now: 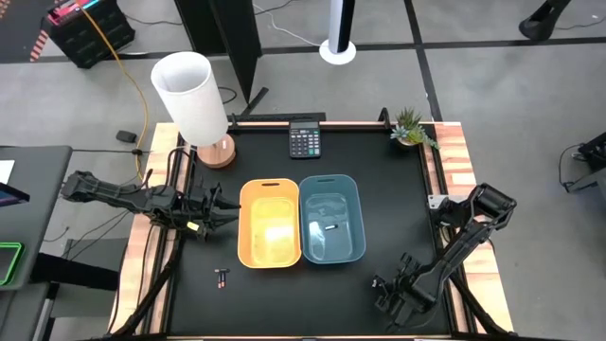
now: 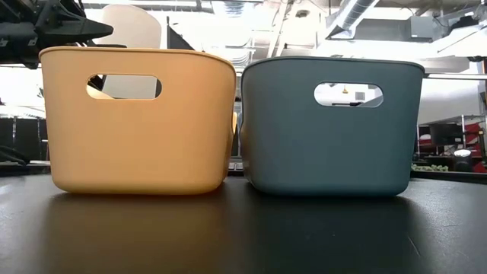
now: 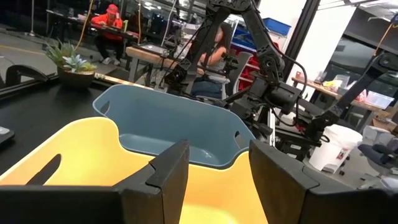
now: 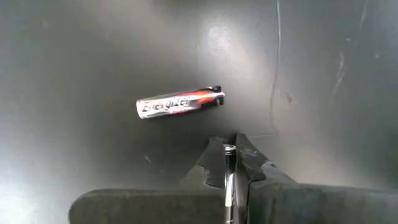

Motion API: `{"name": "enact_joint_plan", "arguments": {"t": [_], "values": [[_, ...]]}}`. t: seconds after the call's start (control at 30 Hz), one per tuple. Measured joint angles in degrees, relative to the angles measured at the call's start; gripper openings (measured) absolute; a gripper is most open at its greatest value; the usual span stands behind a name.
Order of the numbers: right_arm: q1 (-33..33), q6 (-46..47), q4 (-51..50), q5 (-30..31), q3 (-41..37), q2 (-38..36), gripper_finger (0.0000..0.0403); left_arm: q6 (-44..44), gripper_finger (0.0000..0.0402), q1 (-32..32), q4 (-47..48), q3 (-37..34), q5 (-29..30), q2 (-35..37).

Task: Sort batteries
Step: Put the right silver battery into the blue bin

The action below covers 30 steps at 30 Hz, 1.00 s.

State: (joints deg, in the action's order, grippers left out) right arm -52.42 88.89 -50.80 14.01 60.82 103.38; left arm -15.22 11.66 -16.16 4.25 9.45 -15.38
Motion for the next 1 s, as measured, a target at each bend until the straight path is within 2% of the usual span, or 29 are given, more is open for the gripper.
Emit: {"name": "enact_joint_plan", "arguments": {"t": [0.43, 0.67, 0.8, 1.0], "values": [[0.0, -2.1, -6.7, 0.3, 3.5, 0.0, 0.0009, 0.0, 0.0164, 0.0, 0.0, 0.0, 0.0, 0.0], [1.4, -7.3, -18.8, 1.6, 11.7, -0.1, 0.0009, -0.3, 0.0164, 0.0, 0.0, 0.0, 0.0, 0.0], [2.3, -12.2, -27.6, 7.3, 19.9, -0.2, 0.0009, -0.4, 0.0164, 0.0, 0.0, 0.0, 0.0, 0.0], [6.3, -24.7, -35.9, 20.5, 32.8, -0.3, 0.0009, -0.4, 0.0164, 0.0, 0.0, 0.0, 0.0, 0.0]]}}
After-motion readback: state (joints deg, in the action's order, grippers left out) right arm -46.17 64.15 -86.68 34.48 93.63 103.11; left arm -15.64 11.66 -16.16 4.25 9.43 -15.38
